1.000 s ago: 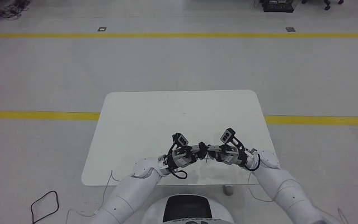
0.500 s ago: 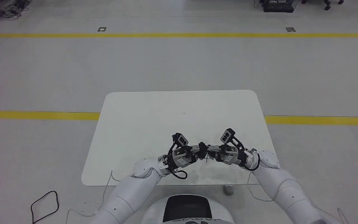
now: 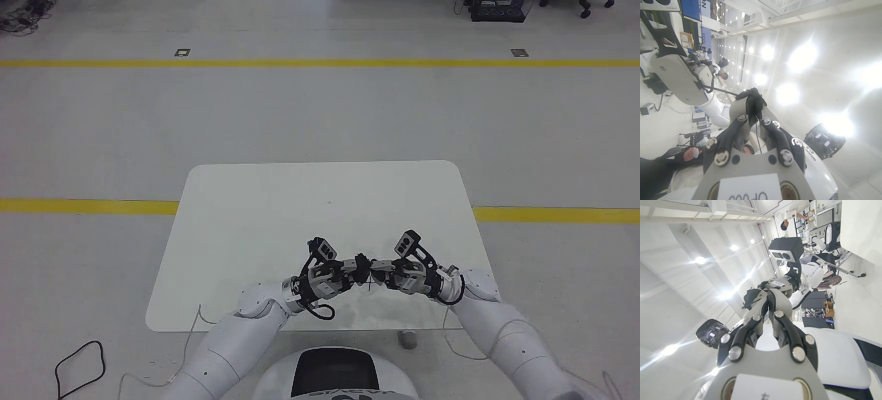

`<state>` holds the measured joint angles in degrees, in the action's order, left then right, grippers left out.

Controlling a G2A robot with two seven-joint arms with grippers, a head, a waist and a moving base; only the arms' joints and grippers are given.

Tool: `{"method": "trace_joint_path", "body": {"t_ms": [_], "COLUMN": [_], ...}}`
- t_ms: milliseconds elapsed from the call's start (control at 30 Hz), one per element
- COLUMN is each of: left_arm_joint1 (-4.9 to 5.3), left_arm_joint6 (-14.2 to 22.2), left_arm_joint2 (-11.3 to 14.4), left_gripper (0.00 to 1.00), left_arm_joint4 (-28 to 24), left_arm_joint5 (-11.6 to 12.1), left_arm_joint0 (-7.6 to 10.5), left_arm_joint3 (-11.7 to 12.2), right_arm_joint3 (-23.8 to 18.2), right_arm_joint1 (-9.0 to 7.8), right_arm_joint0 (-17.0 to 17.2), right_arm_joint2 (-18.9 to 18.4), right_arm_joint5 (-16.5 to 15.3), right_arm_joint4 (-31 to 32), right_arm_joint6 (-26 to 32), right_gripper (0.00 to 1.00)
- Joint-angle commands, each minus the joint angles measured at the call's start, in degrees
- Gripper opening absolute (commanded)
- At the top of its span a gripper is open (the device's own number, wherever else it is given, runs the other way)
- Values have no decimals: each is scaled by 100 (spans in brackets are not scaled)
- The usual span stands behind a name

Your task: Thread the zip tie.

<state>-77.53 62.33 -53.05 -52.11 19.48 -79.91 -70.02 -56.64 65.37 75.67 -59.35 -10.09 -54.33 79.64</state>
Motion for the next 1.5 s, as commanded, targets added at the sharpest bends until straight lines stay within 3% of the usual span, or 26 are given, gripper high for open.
{"method": "trace_joint_path", "body": {"t_ms": [0,1300,1333,1367,1467], "left_arm_joint1": [0,0,0,0,0], "left_arm_joint6": [0,0,0,0,0], "left_arm_joint2": [0,0,0,0,0], "left_gripper": [0,0,0,0,0], "left_arm_joint4": [0,0,0,0,0], "left_arm_joint5": [0,0,0,0,0], "left_arm_joint0": [0,0,0,0,0], "left_arm_joint3": [0,0,0,0,0], "right_arm_joint3": [4,453,460,465,465], "right_arm_joint1": [2,103,106,109,109], "right_arm_joint0": [0,-157,-158,-156,-156], "right_arm_joint2": [-1,50,33,18,18], "right_arm_joint5": [7,112,133,168,168], "right_arm_joint4": [7,290,231,169,169], "right_arm_joint6": [0,-231,-203,-178,-178], "right_gripper": [0,0,14,100,100]}}
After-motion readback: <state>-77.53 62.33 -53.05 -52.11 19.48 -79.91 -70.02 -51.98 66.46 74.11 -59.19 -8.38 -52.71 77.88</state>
